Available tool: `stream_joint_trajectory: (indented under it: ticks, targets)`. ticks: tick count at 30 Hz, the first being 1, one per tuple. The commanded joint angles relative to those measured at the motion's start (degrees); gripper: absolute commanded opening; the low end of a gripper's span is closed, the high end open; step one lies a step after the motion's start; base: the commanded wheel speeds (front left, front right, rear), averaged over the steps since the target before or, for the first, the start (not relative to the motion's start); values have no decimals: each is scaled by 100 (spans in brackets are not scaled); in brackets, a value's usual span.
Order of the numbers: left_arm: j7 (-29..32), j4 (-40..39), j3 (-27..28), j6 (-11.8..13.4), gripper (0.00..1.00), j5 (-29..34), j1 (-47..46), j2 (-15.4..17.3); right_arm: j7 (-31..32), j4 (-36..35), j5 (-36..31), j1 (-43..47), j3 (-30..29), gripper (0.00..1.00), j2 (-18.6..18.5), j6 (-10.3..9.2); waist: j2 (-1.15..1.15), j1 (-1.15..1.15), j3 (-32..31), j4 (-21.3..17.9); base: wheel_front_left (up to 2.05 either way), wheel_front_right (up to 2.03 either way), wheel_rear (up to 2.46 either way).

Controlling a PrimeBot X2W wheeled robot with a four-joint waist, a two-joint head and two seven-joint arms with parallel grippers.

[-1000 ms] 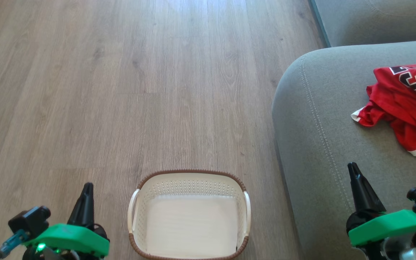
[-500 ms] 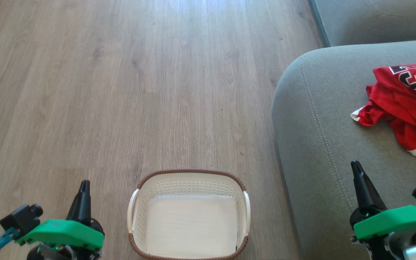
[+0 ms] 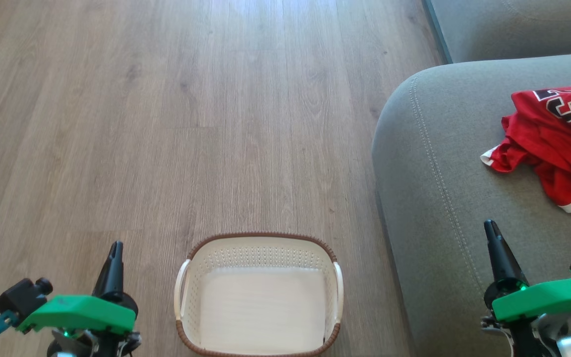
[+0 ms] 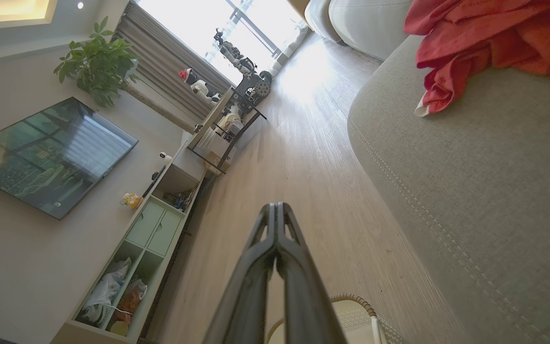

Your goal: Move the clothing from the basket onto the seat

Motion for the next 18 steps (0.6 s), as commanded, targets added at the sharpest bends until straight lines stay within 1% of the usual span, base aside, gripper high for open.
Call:
stream_joint_trajectory:
  ticks: [1, 18]
  targets:
    - [30, -143, 226, -39, 0, -124, -310, 14, 29, -150, 131, -318, -11, 0, -38, 24, 0, 0, 0, -1, 0, 0, 0]
    - [308, -36, 535, -228, 0, -990, -424, -171, 257, 47, 1044, -464, -151, 0, 75, 31, 0, 0, 9, -14, 0, 0, 0]
